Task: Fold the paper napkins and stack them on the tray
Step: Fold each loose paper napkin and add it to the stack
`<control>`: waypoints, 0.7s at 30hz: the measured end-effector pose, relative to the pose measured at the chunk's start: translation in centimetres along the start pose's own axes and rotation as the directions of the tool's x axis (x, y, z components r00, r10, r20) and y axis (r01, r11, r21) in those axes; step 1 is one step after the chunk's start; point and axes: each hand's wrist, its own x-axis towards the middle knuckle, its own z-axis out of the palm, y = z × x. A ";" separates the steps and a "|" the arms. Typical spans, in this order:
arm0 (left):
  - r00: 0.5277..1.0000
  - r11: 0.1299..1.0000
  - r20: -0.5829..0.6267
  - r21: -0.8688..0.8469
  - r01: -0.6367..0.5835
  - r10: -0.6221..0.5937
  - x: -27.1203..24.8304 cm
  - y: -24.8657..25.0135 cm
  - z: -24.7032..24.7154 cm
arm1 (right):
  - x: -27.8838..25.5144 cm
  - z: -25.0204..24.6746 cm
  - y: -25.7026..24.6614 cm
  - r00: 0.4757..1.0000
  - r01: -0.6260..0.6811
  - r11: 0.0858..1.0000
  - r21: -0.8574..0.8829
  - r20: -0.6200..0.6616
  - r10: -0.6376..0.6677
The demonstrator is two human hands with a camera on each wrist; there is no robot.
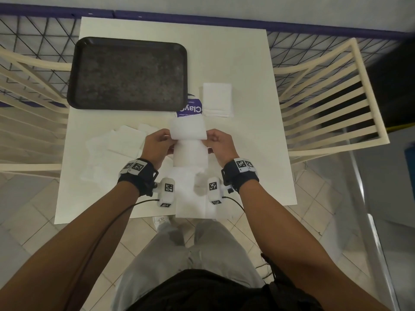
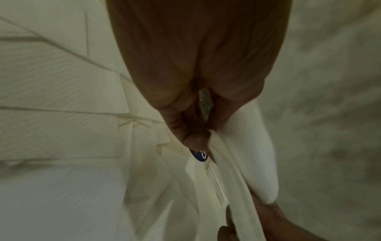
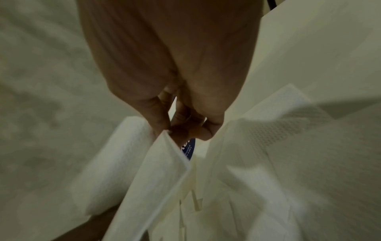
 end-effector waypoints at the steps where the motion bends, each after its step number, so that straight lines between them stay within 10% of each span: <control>1: 1.000 1.000 0.000 -0.016 0.000 0.000 0.0 0.0 0.0 | 0.1 -0.1 0.1 1.000 -0.008 1.000 0.013 -0.008 0.008; 21: 0.997 0.987 -0.062 0.156 -0.026 0.036 0.6 -1.0 -0.7 | 0.7 -0.2 0.3 0.995 0.095 0.989 -0.116 -0.017 -0.098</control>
